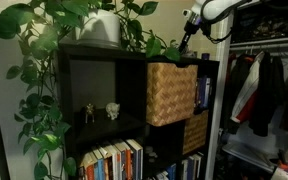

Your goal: Pull out the upper storage box, put the plush toys in it and push it back in

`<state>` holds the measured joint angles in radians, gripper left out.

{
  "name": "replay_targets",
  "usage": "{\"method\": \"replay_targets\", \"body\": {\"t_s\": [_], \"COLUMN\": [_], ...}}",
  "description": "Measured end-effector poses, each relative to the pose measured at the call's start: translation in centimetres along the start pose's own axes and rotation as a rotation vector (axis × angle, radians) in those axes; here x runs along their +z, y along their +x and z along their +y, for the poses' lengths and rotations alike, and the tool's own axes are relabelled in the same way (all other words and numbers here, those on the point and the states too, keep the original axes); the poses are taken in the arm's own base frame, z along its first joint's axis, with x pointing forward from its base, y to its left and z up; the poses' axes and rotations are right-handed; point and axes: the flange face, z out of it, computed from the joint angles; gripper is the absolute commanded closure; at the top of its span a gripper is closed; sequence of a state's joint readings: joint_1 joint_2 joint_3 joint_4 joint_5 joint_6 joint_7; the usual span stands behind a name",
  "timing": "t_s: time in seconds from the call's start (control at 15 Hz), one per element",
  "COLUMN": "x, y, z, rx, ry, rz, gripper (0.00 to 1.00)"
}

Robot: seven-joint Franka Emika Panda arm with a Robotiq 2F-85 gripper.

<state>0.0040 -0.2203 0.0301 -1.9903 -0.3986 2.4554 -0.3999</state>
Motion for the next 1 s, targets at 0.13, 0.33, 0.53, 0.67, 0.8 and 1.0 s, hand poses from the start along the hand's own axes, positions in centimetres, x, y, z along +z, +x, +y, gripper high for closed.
{"method": "replay_targets", "body": {"t_s": [0.13,0.33,0.53,0.67,0.8,1.0], "x": [-1.5,-2.6,-2.4,-2.0,-1.5,-0.6], "y": [0.3,0.4,0.3,0.2,0.0,-0.2], "z": [-1.1,-2.9,-4.7,-5.5,-6.2,-7.3], "rx": [-0.008,-0.013,-0.019,-0.022,-0.025,-0.037], "ry": [0.037,0.114,0.192,0.227,0.257,0.300], "rz": [-0.020,-0.057,-0.087,-0.091,-0.091,-0.087], "gripper": [0.86,0.86,0.86,0.86,0.86,0.44]}}
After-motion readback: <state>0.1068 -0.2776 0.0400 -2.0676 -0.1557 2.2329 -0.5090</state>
